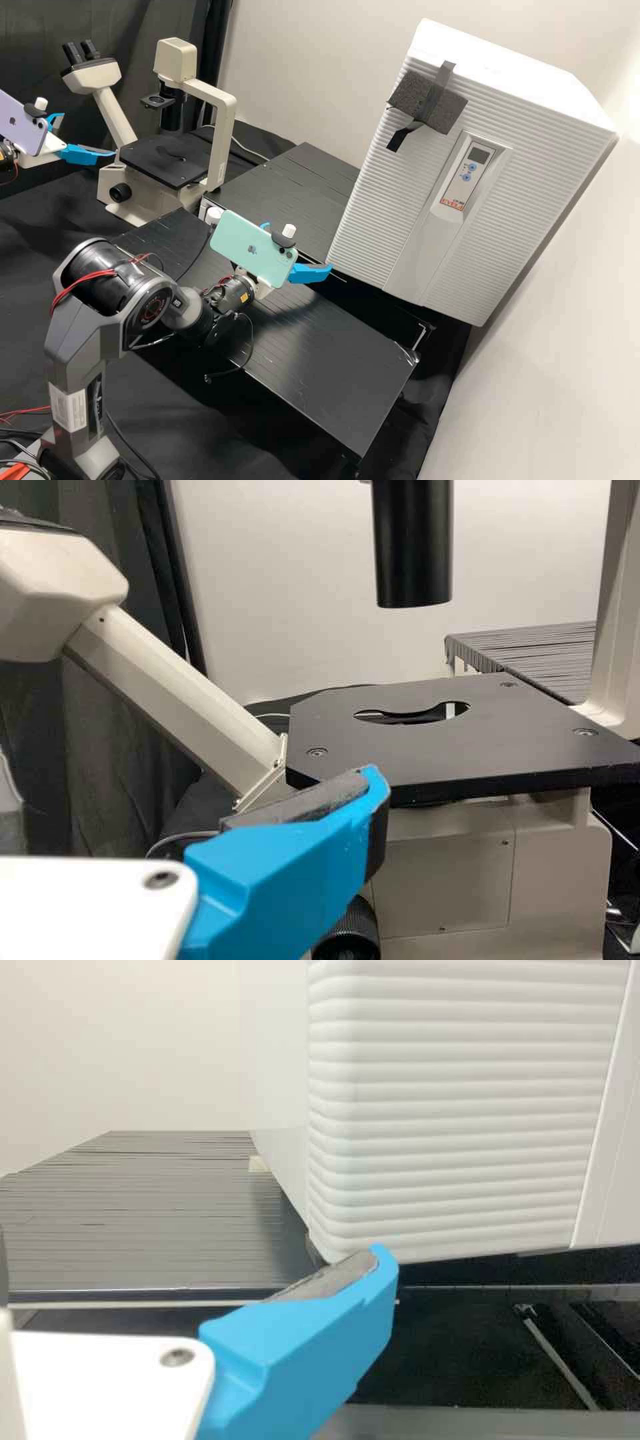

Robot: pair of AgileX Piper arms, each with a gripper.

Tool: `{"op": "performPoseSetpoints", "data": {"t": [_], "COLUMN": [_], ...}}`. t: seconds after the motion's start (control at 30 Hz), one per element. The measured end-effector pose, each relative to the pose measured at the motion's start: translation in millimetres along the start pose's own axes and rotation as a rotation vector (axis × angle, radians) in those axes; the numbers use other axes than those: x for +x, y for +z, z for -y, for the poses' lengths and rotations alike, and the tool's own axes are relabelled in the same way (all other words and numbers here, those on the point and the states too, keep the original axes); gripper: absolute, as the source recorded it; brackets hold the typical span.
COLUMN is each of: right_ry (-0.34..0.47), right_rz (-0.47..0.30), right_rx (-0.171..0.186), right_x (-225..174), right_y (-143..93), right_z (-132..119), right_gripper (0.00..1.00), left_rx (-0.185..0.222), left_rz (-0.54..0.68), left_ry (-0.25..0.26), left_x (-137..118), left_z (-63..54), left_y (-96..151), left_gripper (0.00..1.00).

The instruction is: Open the incubator door.

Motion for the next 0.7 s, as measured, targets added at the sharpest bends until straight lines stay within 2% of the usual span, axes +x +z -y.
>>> {"op": "performPoseSetpoints", "data": {"t": [0.37,0.5,0.63,0.7], "right_ry": [0.003,0.049,0.122,0.165], "right_rz": [0.0,-0.014,-0.06,-0.095], "right_rx": [0.0,0.015,0.046,0.048], "right_x": [-0.2,-4.2,-7.7,-8.4], "right_y": [0.0,-4.0,-16.8,-26.6], "right_z": [-1.0,-14.9,-36.8,-49.6], "right_gripper": [1.0,1.0,1.0,1.0], "left_rx": [0.0,0.0,0.0,0.0], "left_rz": [0.0,0.0,0.0,0.0], "left_ry": [0.0,0.0,0.0,0.0], "left_x": [0.0,0.0,0.0,0.0], "left_z": [0.0,0.0,0.0,0.0], "left_y": [0.0,0.0,0.0,0.0], "left_gripper": [1.0,1.0,1.0,1.0]}}
